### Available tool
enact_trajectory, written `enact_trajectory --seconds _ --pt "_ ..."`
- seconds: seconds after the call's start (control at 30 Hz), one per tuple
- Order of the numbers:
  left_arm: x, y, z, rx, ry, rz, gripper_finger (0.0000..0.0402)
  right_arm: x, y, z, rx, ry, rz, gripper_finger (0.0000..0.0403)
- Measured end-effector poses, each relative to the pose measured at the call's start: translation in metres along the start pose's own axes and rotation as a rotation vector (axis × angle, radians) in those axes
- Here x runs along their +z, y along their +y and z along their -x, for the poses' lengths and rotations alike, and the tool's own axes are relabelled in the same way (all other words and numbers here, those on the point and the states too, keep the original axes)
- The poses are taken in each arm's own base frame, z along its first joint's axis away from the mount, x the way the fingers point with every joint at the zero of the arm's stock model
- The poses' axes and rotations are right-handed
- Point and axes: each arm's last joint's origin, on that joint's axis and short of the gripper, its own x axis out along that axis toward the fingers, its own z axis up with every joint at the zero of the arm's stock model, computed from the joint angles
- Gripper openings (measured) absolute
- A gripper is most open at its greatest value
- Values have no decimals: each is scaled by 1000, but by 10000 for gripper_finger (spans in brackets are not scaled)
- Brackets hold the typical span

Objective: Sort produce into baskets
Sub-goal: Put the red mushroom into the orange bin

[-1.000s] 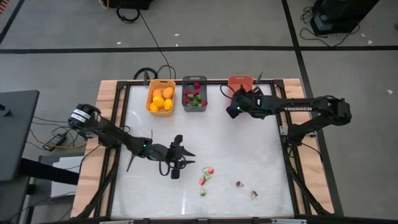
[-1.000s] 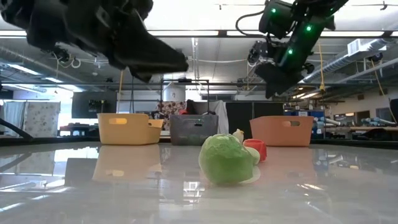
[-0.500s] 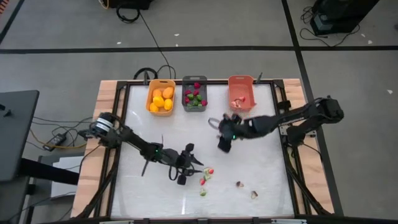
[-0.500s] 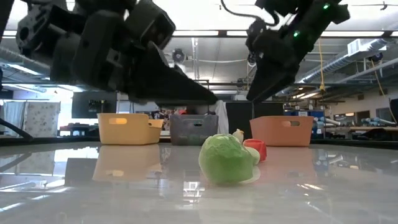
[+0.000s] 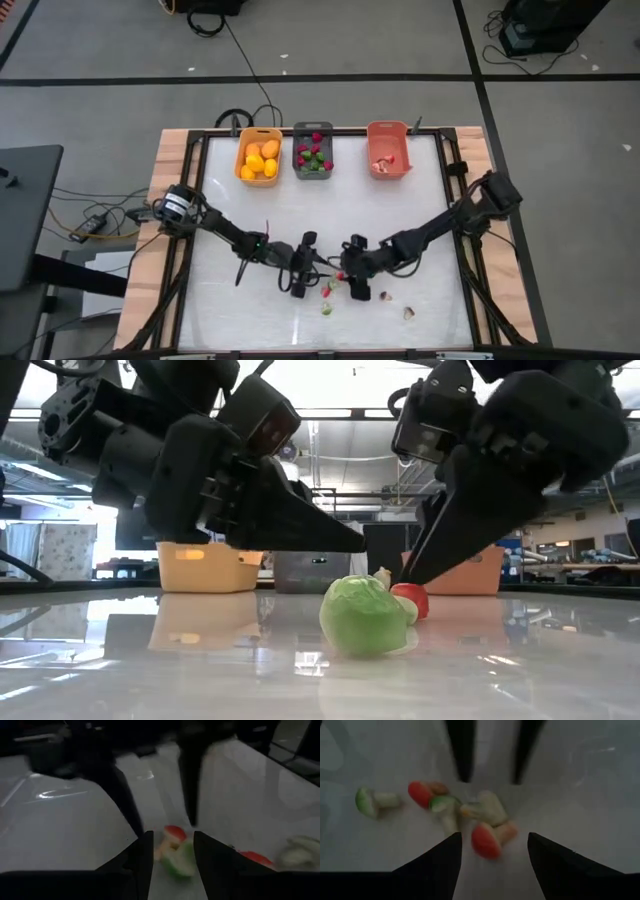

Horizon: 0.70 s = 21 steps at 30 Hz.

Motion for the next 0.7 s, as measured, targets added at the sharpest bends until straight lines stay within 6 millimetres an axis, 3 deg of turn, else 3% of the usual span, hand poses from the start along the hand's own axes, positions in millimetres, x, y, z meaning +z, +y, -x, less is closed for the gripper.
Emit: enact_trajectory --seconds 0.17,0.27,0.37,0.53,0.7 --pt "2 0 0 9 -14 3 147 -5 4 -6 -20 -5 5 234" --pt "2 1 0 26 -14 4 147 -6 3 -9 -21 -2 -1 211" --pt "1 2 0 52 -11 4 147 -8 3 -12 -16 6 -2 156" --pt "1 3 0 83 -10 68 147 -8 3 -11 -1 18 -3 26" --pt "0 8 -1 48 4 166 147 7 -13 16 -210 -58 -50 32"
